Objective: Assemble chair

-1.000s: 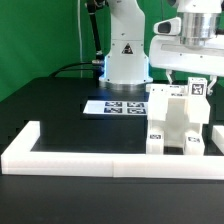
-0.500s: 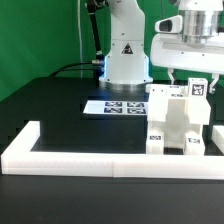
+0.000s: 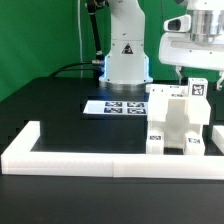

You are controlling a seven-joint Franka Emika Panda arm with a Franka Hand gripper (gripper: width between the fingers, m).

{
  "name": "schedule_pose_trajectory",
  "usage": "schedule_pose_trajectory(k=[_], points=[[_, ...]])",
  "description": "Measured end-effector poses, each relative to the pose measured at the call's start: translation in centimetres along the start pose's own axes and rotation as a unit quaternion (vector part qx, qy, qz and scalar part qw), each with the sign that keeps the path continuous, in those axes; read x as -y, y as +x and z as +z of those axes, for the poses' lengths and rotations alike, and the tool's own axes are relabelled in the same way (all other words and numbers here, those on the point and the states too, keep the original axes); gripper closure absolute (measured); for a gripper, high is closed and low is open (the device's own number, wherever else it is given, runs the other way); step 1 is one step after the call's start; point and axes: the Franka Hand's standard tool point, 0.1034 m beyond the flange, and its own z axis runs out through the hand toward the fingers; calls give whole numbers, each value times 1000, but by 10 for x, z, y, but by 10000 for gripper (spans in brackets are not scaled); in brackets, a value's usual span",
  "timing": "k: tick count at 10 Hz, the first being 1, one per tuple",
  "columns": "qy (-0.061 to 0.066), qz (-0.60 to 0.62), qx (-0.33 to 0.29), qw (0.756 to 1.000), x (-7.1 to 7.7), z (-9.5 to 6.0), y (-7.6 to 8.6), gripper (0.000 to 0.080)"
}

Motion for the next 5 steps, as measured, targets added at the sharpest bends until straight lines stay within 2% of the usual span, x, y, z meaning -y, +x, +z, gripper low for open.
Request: schedule_pose_trajectory(k=[2, 3, 5], points=[[-3, -18, -15, 1000, 0, 13, 1, 150], [1, -15, -19, 1000, 1, 14, 2, 150], [1, -14, -18, 1000, 1, 14, 2, 150]])
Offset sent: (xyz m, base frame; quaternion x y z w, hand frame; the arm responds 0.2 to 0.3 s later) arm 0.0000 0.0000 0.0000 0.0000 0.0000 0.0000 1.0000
